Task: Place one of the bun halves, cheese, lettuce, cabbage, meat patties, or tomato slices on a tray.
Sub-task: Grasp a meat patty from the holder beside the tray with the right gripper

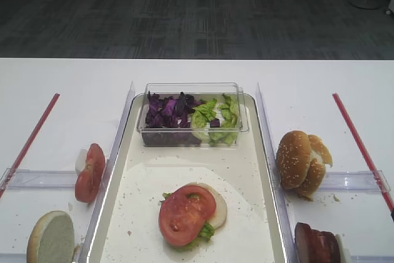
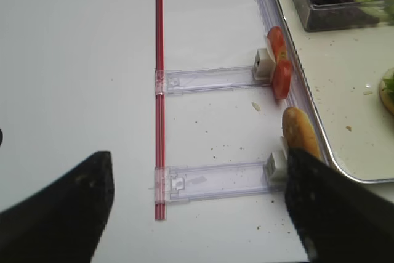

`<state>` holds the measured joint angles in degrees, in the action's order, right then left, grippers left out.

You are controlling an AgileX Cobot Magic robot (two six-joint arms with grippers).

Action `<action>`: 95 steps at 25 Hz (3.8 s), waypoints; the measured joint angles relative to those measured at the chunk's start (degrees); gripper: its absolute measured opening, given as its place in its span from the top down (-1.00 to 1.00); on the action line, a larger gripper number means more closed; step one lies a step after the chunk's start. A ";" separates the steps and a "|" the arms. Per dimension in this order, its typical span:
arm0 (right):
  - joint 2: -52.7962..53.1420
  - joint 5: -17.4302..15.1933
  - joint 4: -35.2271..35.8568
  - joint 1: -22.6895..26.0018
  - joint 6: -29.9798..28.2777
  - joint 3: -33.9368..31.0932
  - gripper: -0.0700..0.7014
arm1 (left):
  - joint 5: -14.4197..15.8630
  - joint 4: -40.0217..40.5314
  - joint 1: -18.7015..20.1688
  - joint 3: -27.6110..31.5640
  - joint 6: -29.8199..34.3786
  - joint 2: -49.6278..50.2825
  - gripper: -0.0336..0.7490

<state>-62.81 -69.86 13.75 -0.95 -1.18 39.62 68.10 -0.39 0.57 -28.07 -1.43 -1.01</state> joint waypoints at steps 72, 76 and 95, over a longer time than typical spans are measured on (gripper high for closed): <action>-19.73 10.74 -1.80 -39.29 25.49 9.00 -0.71 | 0.00 0.00 0.00 0.00 0.00 0.00 -0.43; -20.77 11.74 -1.80 -39.29 25.49 9.00 -0.58 | 0.00 0.00 0.00 0.00 0.00 0.00 -0.43; -22.72 12.21 -3.30 -39.29 25.49 9.00 -0.46 | 0.00 0.00 0.00 0.00 0.00 0.00 -0.43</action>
<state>-85.52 -57.65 10.45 -40.24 24.31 48.62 68.10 -0.39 0.57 -28.07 -1.43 -1.01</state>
